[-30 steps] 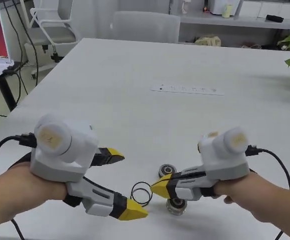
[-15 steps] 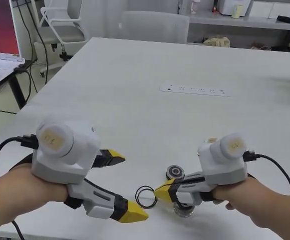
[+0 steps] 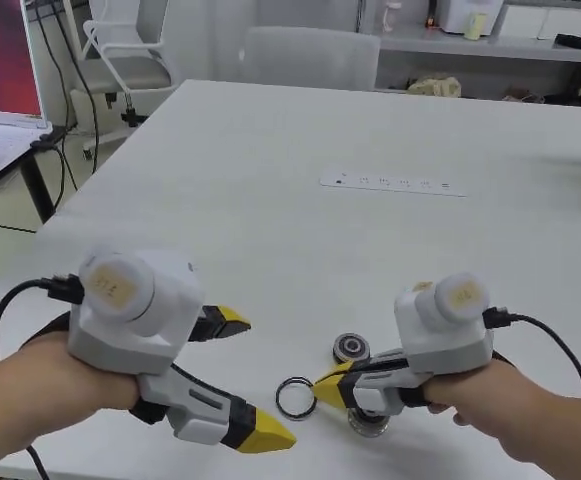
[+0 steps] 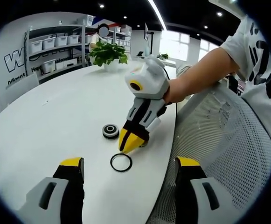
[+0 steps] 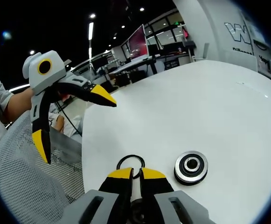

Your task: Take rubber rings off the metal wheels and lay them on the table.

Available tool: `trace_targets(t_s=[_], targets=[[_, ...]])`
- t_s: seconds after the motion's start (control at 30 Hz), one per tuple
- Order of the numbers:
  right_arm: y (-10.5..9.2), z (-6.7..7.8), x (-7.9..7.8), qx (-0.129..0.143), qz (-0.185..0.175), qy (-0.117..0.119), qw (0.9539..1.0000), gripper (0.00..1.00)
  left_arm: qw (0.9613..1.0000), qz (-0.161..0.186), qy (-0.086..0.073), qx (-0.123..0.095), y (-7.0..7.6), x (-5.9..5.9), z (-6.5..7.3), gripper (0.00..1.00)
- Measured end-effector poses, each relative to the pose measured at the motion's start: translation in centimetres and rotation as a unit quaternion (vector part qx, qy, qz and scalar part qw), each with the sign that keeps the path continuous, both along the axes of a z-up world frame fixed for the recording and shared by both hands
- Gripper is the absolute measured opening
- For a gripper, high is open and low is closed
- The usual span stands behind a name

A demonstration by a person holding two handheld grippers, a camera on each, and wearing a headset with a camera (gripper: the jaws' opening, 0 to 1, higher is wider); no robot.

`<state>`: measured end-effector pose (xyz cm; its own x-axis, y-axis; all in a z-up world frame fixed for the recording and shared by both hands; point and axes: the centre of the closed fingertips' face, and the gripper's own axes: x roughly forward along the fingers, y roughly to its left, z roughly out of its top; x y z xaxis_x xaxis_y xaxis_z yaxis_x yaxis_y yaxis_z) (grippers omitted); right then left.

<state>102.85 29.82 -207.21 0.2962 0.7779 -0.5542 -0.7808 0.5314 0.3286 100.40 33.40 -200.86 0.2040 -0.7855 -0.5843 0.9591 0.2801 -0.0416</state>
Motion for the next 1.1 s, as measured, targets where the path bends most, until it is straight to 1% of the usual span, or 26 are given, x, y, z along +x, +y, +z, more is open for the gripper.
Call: trace_targets(t_s=[0.1, 0.27, 0.43, 0.53, 0.63, 0.7, 0.83, 1.1], targets=[[-0.1, 0.0, 0.0, 0.000, -0.001, 0.000, 1.0000, 0.04, 1.0000, -0.001, 0.001, 0.004, 0.0, -0.1, -0.1, 0.77], [-0.4, 1.0, 0.2, 0.014, -0.006, -0.009, 0.9998, 0.07, 1.0000, -0.001, 0.000, 0.008, 0.0, -0.1, -0.1, 0.76], [-0.9, 2.1, 0.4, 0.028, -0.013, -0.016, 0.9994, 0.10, 1.0000, -0.002, -0.001, 0.007, -0.3, 0.1, 0.1, 0.75], [-1.3, 2.7, 0.6, 0.036, -0.018, -0.021, 0.9990, 0.11, 1.0000, -0.003, -0.002, 0.007, -0.6, 0.4, 0.2, 0.75], [-2.0, 3.1, 0.7, 0.040, -0.025, -0.026, 0.9985, 0.13, 0.9999, -0.005, -0.006, 0.008, -1.0, 0.9, 0.4, 0.74], [-2.2, 3.1, 0.8, 0.041, -0.027, -0.027, 0.9985, 0.14, 0.9999, -0.005, -0.007, 0.008, -1.1, 1.0, 0.5, 0.73], [-3.3, 3.7, 1.1, 0.042, -0.036, -0.035, 0.9978, 0.16, 0.9999, -0.010, -0.010, 0.004, -2.1, 1.7, 0.9, 0.72], [-4.7, 4.0, 1.7, 0.036, -0.046, -0.050, 0.9971, 0.21, 0.9998, -0.016, -0.013, 0.008, -3.2, 2.7, 0.8, 0.69]])
